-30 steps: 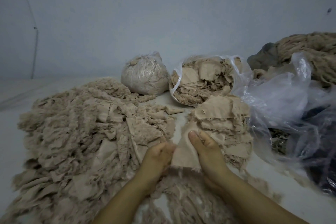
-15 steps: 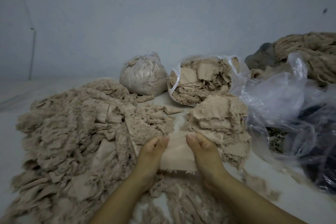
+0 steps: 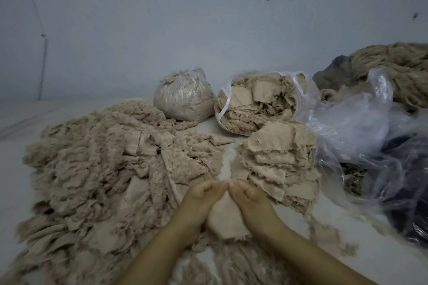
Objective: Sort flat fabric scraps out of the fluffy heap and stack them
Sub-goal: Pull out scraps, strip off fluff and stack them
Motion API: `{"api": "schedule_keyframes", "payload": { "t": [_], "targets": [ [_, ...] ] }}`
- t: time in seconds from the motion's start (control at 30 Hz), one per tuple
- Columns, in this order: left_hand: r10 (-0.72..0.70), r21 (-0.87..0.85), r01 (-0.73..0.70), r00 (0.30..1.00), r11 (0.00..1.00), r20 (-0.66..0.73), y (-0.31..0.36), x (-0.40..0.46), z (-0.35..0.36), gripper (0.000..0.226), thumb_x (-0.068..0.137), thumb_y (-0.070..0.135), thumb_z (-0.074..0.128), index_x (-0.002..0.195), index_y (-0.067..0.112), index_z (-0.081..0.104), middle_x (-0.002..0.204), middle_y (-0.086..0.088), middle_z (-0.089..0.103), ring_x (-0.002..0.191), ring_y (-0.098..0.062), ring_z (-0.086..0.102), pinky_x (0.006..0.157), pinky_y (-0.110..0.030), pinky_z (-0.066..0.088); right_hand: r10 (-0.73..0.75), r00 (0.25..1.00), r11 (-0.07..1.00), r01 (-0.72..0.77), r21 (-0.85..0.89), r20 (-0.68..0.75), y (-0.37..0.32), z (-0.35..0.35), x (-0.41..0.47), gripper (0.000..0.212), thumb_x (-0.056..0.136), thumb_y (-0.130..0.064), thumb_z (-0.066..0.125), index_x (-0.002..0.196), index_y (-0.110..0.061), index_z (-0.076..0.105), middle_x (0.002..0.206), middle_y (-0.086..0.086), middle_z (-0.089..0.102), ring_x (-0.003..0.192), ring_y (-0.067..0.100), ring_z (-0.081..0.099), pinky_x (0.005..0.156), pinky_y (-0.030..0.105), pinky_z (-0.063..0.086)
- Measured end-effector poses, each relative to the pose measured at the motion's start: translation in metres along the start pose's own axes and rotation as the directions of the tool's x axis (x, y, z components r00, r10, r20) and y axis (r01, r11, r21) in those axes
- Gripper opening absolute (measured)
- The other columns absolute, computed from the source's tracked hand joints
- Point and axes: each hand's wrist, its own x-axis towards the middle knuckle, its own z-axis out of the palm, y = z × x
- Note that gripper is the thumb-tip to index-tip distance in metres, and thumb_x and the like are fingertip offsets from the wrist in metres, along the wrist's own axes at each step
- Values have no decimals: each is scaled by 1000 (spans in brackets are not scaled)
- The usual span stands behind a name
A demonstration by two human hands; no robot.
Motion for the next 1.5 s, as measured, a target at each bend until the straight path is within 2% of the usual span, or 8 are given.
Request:
{"api": "schedule_keyframes", "payload": {
  "t": [0.2, 0.5, 0.6, 0.87, 1.07, 1.17, 1.37, 1.5],
  "targets": [
    [-7, -191, -44, 967, 981, -256, 15, 1, -17, 18, 87, 25, 59, 78, 12, 67, 72, -9, 70, 61, -20, 67, 54, -30, 55, 79, 954, 986, -117, -117, -289, 23, -33, 4, 46, 95, -31, 54, 50, -23, 46, 45, -11, 42, 49, 8, 38, 55, 27, 32],
    [-15, -270, 17, 1000, 963, 10, 21, -8, -4, 27, 86, 32, 54, 86, 16, 76, 92, -16, 73, 81, -25, 71, 61, -28, 57, 128, 974, 987, -144, 75, 187, 0, -13, 2, 52, 80, -65, 41, 95, -23, 67, 96, -11, 68, 89, 0, 64, 80, 22, 51],
    [-21, -310, 7, 999, 951, -42, 22, -8, -8, 25, 82, 30, 58, 83, 11, 74, 86, -16, 72, 74, -26, 71, 57, -31, 56, 165, 954, 941, -229, 250, 252, -4, -8, -1, 35, 81, -43, 65, 74, -10, 55, 67, 2, 60, 59, 9, 57, 58, 20, 46],
    [186, 32, -188, 913, 982, -364, 10, 8, -20, 4, 95, 10, 50, 94, 6, 53, 52, -3, 53, 36, -9, 41, 34, -18, 34, 31, 978, 999, -24, 35, -209, -51, -62, 63, 24, 86, -25, 68, 81, -2, 65, 63, 4, 66, 54, 12, 61, 46, 18, 46],
    [417, 592, -34, 742, 805, -525, 10, 12, -45, 20, 87, 18, 65, 103, 21, 54, 105, -4, 57, 86, -17, 56, 69, -24, 47, -92, 846, 721, -308, -621, -526, -62, -129, 97, 44, 89, -35, 60, 126, -13, 49, 127, 16, 48, 104, 38, 56, 81, 38, 42],
    [355, 694, 110, 796, 712, -491, 5, 15, -52, 63, 80, 21, 73, 134, 11, 42, 133, -9, 46, 119, -24, 48, 100, -41, 43, -283, 857, 758, -76, -648, -432, -41, -95, 73, 35, 92, -28, 58, 124, -18, 49, 122, 8, 49, 89, 19, 55, 75, 28, 42],
    [1, 8, 1, 952, 1000, -307, 9, 8, -45, 38, 79, -6, 68, 109, 9, 51, 102, -13, 70, 78, -18, 68, 58, -26, 53, 95, 994, 953, -75, -294, 54, 5, -4, 24, 43, 84, -39, 68, 122, -28, 51, 98, -11, 56, 87, 6, 58, 78, 24, 51],
    [-40, 24, 39, 998, 999, 43, 11, 2, -43, 36, 75, -12, 67, 104, 3, 51, 88, -11, 73, 80, -20, 70, 64, -25, 54, 117, 989, 988, -106, -108, 93, 7, 4, 25, 68, 69, -46, 78, 127, -38, 43, 111, -14, 50, 105, 7, 54, 91, 32, 51]
  ]
}}
